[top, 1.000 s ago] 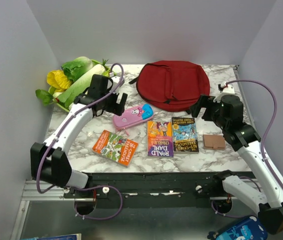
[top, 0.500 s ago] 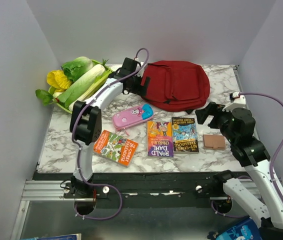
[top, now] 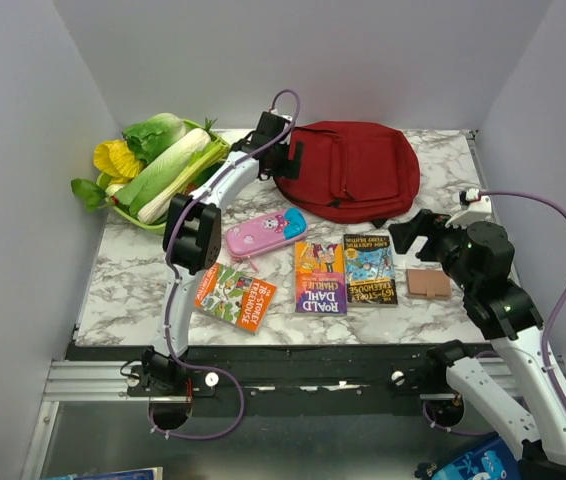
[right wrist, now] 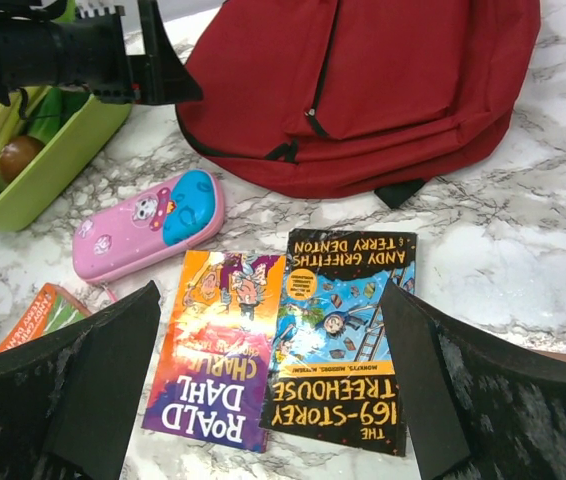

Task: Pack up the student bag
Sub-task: Pick up the student bag at the center of the board.

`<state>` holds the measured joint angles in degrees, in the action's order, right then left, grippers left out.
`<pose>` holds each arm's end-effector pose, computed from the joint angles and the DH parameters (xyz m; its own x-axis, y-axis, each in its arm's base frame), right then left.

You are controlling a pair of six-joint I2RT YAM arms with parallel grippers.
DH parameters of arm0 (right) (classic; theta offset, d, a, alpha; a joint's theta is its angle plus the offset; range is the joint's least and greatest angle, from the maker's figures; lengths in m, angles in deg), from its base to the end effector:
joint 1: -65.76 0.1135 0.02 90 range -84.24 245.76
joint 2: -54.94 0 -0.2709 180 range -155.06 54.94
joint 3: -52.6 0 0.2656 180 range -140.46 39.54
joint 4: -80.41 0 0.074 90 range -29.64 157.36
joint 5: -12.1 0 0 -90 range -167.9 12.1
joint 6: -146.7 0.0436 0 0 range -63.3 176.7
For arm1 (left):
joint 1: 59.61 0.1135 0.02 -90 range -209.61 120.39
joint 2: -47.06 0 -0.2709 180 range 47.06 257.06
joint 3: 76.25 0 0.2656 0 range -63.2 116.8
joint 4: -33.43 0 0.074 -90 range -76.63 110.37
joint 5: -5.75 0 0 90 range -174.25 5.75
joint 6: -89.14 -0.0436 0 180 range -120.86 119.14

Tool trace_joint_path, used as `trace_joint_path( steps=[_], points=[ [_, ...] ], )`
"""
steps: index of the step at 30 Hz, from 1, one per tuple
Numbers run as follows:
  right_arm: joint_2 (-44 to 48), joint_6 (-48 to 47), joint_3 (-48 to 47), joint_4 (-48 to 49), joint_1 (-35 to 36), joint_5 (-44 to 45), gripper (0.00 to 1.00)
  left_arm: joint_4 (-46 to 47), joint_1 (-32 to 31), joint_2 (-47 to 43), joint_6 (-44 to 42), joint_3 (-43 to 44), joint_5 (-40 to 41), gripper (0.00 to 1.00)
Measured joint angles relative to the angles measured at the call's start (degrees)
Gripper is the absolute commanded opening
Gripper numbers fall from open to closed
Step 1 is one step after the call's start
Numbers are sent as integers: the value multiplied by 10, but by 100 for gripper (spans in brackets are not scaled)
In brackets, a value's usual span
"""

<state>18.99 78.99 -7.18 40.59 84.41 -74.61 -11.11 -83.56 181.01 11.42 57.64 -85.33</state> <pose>0.1492 0.0477 0.3475 -0.3428 0.2840 -0.8955 -0.1480 0.9250 0.3500 0.5090 -0.2270 0.2257 -0.7159 0.0853 -0.6929 0.2721 0.9481 -0.1644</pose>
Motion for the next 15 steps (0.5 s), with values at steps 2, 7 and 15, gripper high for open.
trace_joint_path(
  steps=[2,7,15],
  points=[
    [0,0,0,0,0,-5,100,2,1,14,9,9,1,99],
    [-1,0,0,0,0,-13,98,8,1,58,21,27,-18,99],
    [-4,0,0,1,0,-28,92,18,4,83,26,35,-48,25]
  ],
)
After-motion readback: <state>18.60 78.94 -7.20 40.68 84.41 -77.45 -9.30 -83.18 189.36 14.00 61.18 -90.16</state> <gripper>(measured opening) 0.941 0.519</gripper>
